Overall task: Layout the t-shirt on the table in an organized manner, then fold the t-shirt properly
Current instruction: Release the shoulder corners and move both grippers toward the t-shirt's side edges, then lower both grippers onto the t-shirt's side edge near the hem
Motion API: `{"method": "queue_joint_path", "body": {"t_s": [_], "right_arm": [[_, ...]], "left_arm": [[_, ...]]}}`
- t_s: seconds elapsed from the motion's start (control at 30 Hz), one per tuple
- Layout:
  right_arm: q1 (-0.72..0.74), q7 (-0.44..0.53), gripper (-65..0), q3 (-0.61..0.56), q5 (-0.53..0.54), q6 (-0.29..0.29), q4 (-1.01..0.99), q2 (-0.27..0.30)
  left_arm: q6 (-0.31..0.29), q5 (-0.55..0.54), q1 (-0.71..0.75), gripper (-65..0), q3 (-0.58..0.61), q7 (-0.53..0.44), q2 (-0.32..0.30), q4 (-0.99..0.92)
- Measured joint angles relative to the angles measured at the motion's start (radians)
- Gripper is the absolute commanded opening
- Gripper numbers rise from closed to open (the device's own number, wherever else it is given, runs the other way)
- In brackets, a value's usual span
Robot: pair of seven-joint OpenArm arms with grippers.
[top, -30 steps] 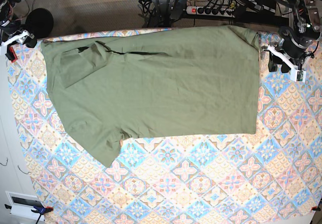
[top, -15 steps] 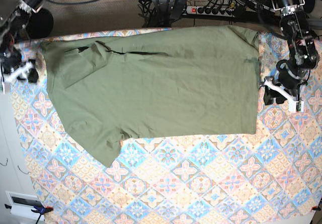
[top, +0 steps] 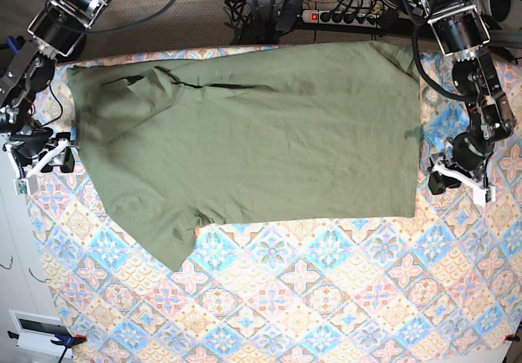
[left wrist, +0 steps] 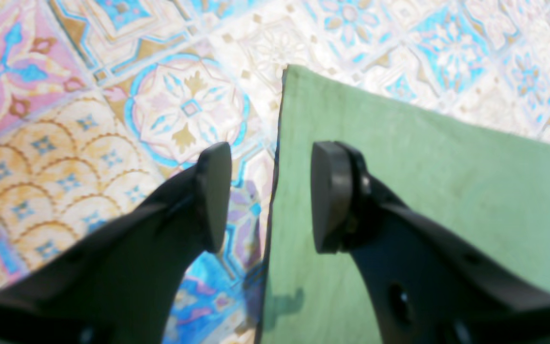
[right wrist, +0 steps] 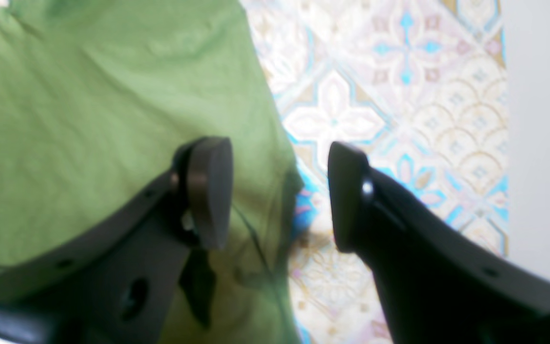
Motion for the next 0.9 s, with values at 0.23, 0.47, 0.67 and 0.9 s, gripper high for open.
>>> {"method": "queue_joint_path", "body": {"t_s": [0.23, 0.47, 0.67, 0.9], "right_arm": [[0.031, 0.087, -33.9, -0.124, -0.051, 0.006, 0.0, -0.008], [0.027, 0.095, -33.9, -0.136, -0.141, 0.003, 0.0, -0.003], [0.027, 0.099, -33.9, -0.137, -0.138, 0.003, 0.0, -0.003], [0.027, 0.098, -33.9, -0.137, -0.142, 0.003, 0.0, -0.003]], "left_arm": [[0.001, 0.054, -0.073, -37.8, 0.001, -0.011, 0.038, -0.106], [0.002, 0.149, -0.105, -37.8, 0.036, -0.064, 0.102, -0.183], [-0.002, 0.186, -0.125, -37.8, 0.143, -0.169, 0.106, -0.237], [0.001, 0.187, -0.161, -37.8, 0.142, -0.227, 0.119, -0.342]]}}
